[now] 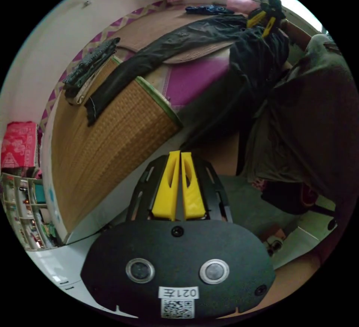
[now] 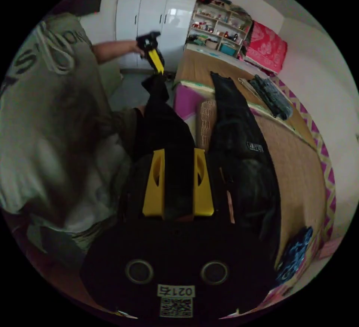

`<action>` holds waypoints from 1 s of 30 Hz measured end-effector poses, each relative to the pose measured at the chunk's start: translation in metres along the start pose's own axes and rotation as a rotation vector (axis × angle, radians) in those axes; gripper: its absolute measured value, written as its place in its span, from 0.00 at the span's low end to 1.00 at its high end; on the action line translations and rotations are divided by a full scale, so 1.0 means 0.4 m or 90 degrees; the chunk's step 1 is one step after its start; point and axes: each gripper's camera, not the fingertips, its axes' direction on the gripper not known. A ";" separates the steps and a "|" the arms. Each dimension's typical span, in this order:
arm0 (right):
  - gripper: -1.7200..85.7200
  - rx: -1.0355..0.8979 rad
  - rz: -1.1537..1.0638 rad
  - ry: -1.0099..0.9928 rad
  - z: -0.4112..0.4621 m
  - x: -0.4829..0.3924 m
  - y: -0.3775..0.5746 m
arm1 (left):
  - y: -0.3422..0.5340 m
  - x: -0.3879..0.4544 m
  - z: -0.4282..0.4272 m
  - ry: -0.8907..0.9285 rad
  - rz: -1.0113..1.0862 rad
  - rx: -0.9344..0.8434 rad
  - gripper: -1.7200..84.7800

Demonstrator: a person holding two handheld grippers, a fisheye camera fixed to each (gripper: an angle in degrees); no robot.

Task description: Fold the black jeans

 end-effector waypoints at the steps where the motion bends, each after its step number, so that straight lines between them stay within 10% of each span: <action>1: 0.15 -0.030 -0.012 -0.012 0.058 0.037 -0.040 | -0.030 -0.008 -0.031 0.001 0.009 -0.018 0.01; 8: 0.02 -0.083 0.050 -0.273 0.214 0.267 -0.124 | -0.155 -0.115 -0.124 0.074 -0.054 -0.099 0.01; 30: 0.01 -0.082 0.186 -0.168 0.353 0.524 -0.222 | -0.495 -0.679 0.155 0.175 -0.113 -0.276 0.09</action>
